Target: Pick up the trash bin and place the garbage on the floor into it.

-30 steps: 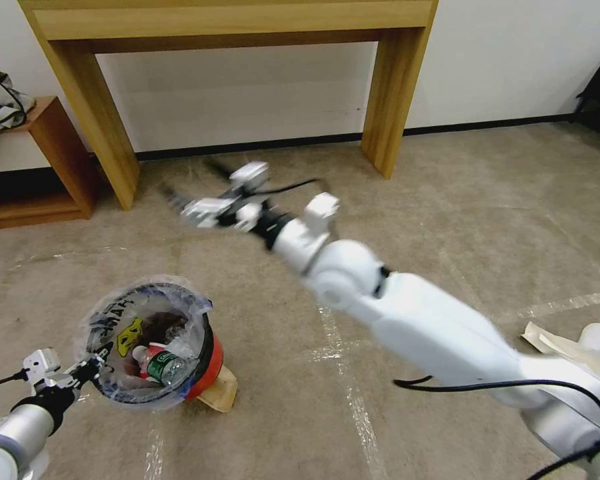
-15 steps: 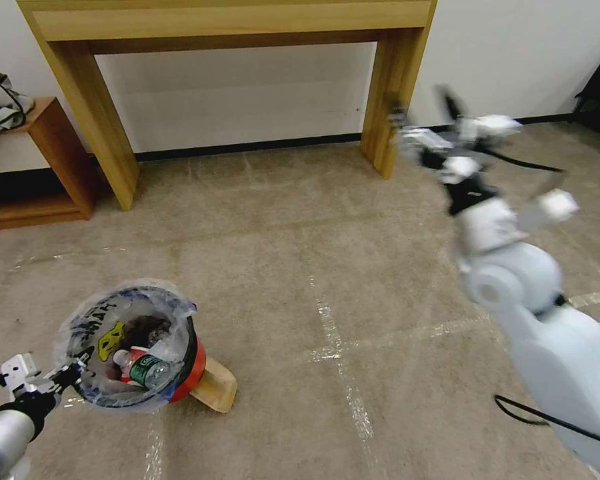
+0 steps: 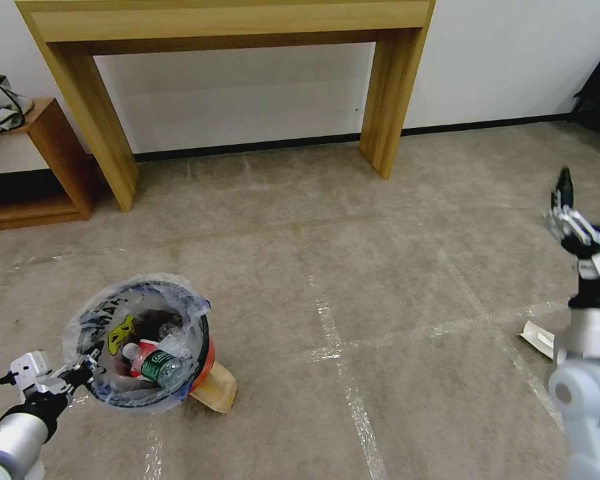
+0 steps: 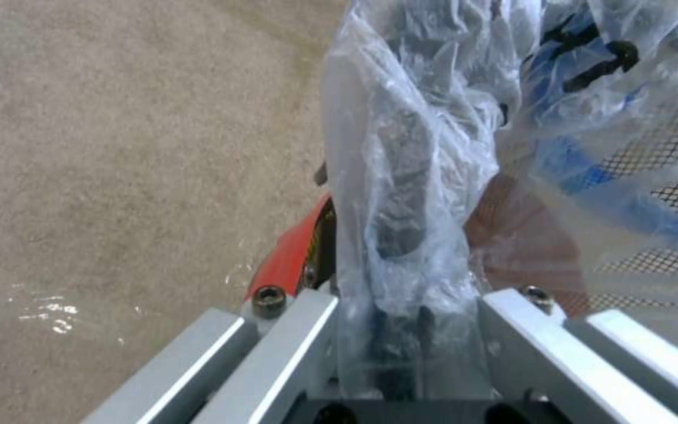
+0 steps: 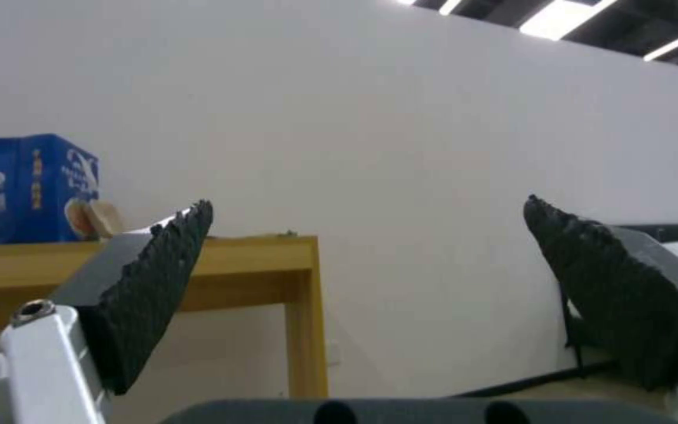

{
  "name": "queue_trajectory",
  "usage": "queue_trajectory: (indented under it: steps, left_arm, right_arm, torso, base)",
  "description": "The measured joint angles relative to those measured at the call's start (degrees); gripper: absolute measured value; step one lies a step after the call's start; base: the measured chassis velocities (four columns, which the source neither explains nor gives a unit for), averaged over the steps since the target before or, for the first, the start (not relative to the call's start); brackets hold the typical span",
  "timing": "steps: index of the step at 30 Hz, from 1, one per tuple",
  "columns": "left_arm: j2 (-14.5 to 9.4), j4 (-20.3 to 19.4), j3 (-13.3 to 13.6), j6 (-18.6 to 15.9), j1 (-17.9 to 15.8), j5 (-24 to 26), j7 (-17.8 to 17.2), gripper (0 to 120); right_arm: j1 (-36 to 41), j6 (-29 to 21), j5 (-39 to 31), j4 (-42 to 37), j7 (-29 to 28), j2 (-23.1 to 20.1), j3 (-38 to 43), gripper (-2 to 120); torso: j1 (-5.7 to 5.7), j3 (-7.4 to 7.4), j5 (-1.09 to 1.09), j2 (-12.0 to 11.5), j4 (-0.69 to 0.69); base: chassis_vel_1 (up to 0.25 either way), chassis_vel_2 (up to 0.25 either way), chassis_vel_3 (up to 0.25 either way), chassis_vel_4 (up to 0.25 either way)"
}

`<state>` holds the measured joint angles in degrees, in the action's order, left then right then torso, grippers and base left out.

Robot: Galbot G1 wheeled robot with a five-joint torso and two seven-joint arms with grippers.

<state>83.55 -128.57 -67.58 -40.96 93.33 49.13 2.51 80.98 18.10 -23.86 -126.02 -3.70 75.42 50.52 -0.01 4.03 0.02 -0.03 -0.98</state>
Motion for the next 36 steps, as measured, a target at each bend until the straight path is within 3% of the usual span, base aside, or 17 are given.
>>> queue_trajectory:
  steps: [10,36]
  left_arm:
    - [0.6,-0.1,-0.6,0.4,0.1,-1.6,0.6,1]
    - [0.8,2.0,-0.8,0.8,-0.1,-2.8,0.9,1]
  right_arm:
    - [1.2,1.5,2.9,1.3,-1.5,2.7,-5.0,100]
    - [0.2,2.0,3.5,3.9,-1.5,2.6,-8.0,100]
  torso:
    - [0.0,0.01,-0.01,0.0,-0.02]
    - [0.0,0.01,-0.01,0.0,-0.02]
  base:
    - [0.009,0.008,0.01,0.01]
    - [0.071,0.069,0.073,0.073]
